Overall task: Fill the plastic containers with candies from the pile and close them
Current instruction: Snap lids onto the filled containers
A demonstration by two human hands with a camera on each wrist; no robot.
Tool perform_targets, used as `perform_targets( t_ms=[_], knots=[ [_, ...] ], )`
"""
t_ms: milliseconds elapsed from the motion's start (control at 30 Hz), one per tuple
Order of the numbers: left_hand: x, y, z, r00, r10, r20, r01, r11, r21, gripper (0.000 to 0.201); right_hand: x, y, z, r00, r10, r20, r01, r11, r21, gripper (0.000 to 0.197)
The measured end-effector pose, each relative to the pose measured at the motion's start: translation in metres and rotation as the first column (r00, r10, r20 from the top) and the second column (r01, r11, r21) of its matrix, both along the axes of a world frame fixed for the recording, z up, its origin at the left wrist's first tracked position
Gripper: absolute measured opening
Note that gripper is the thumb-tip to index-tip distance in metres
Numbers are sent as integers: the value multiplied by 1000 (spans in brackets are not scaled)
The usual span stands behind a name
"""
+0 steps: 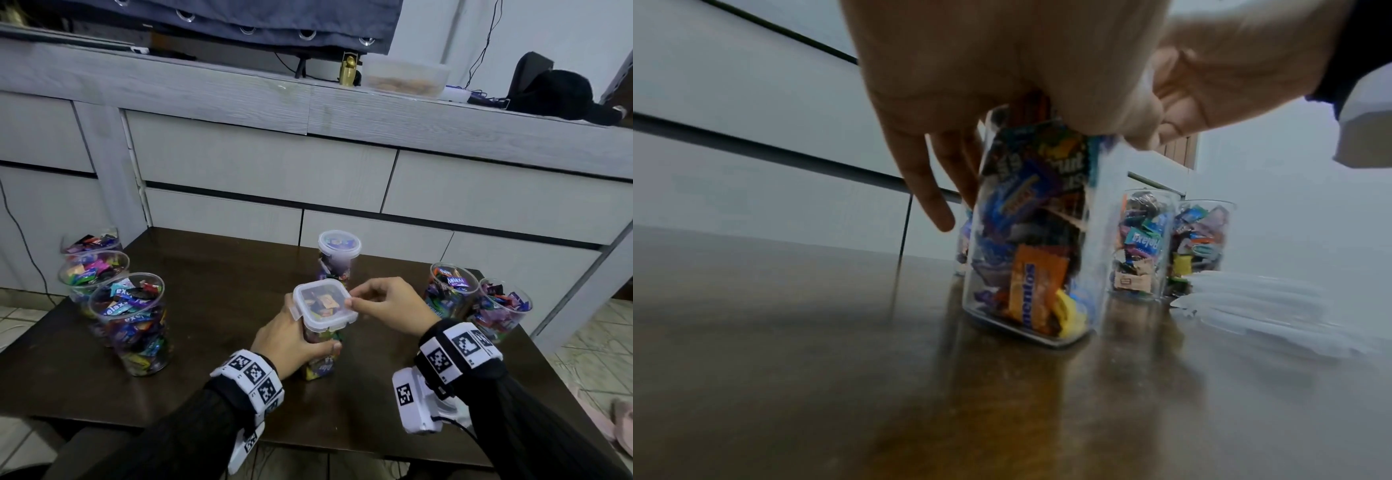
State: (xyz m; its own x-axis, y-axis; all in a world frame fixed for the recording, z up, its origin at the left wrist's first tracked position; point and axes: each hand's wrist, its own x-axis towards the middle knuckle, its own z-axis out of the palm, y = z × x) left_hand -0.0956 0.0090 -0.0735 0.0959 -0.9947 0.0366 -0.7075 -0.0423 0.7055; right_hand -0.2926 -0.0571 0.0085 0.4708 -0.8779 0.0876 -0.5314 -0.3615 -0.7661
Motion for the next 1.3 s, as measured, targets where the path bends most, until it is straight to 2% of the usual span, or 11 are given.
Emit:
perform_targets(
  t_ms=[133,267,433,567,700,800,867,1000,1067,1200,1300],
  knots=[
    [-2,3,-6,998,-16,67,16,1000,4,109,8,6,2,985,-16,-173,-3,994,-110,39],
    [14,0,-3,997,-46,-64,48,998,31,96,12,1,3,986,59,-158,-61,998,-11,51],
    [18,-1,-1,994,-59,-91,63,997,34,99,14,-5,3,989,123,-85,-117,991,71,42],
    [14,-1,-3,981,-87,-175,88,996,1,101,16,-7,15,947,190,-259,-200,980,-13,33],
    [19,0,-5,931,-210,-300,215,976,-17,98,27,7,23,891,222,-397,-249,968,-17,57],
    [23,-2,-4,912,-227,-343,223,973,-50,96,38,16,13,836,202,-510,-289,952,-97,85],
    [24,-5,-2,899,-242,-366,229,970,-79,93,43,19,6,831,168,-531,-278,951,-135,98],
    [24,-11,-5,891,-242,-384,227,970,-85,97,46,18,-1,831,138,-538,-303,924,-232,90],
    [24,-10,-8,897,-226,-379,211,974,-81,95,46,16,0,821,163,-548,-333,915,-227,90],
    [26,-5,-9,939,-223,-261,224,974,-29,90,36,10,9,777,203,-596,-394,895,-210,91],
    [34,-1,-12,947,-203,-249,222,974,52,91,24,6,20,766,200,-611,-378,909,-177,83]
  ],
)
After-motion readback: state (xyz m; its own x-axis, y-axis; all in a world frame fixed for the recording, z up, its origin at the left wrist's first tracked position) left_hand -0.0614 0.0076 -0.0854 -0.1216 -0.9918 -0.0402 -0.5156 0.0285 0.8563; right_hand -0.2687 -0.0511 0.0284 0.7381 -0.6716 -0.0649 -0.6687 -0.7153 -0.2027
